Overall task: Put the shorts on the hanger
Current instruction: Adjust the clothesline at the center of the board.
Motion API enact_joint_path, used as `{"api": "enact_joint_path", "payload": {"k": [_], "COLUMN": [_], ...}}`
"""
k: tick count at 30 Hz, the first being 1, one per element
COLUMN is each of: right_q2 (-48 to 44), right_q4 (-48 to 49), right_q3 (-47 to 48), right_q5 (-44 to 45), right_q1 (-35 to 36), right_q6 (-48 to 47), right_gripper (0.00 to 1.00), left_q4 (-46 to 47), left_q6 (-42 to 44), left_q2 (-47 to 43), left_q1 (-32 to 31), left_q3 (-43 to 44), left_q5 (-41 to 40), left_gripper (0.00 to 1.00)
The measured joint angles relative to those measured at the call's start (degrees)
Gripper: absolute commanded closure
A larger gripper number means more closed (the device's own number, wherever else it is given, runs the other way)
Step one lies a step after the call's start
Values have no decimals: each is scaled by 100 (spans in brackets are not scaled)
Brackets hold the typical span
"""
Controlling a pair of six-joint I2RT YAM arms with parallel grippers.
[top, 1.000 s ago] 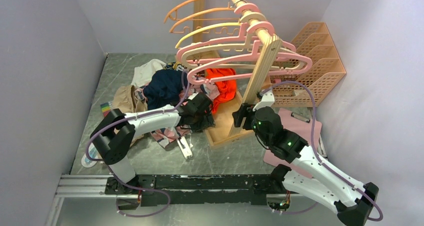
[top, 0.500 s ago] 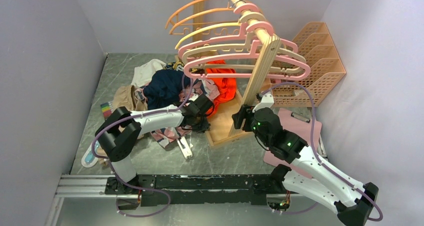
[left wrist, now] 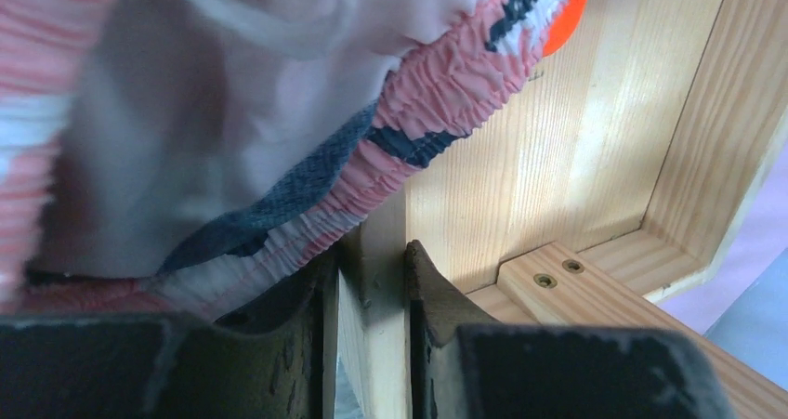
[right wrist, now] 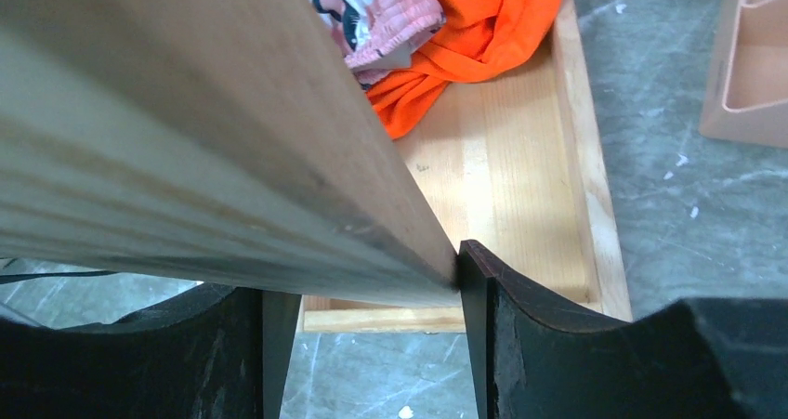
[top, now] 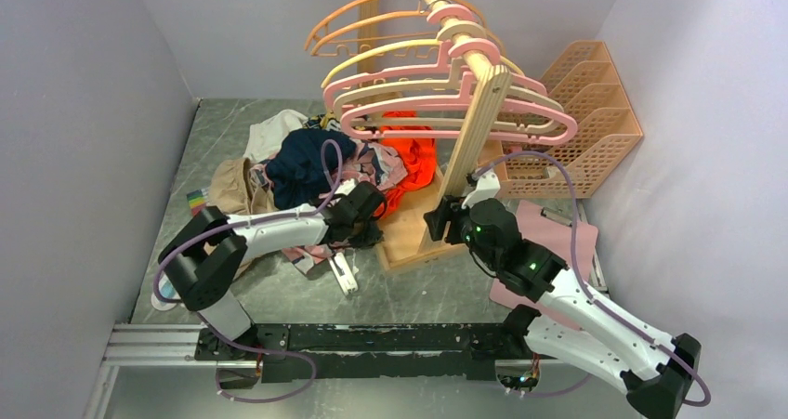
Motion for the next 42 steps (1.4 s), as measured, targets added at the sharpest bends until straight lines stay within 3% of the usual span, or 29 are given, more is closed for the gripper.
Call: {"api": "enact_joint_path", "payload": {"k": [5, 11, 15, 22, 23, 34, 42], "right_q2": [48, 61, 70, -35, -66, 120, 35], "right_q4": [295, 426, 332, -76, -251, -2223, -3097], "right_q3": [-59, -118, -116, -15, 28, 686, 382], "right_q5": [-282, -391, -245, 103, 160, 409, 227], "right_q1": [7, 9, 28, 24, 11, -37, -55], "right_q6": [-210, -295, -181, 149, 286, 1847, 3001], "right_gripper": [99, 95, 76, 15, 10, 8, 8], "left_q4": [221, 503, 557, 219, 190, -13, -9], "left_q6": [-203, -319, -291, -153, -142, -129, -149], "left_q2": [-278, -389, -297, 79, 151, 647, 918], "left_q1": [20, 24, -11, -63, -79, -133, -140], "left_q3": [-345, -595, -555, -59, 26, 621, 890], "left_q5": [-181, -205, -122, 87, 153, 595, 885], "left_gripper": [93, 93, 93, 93, 93, 93, 93]}}
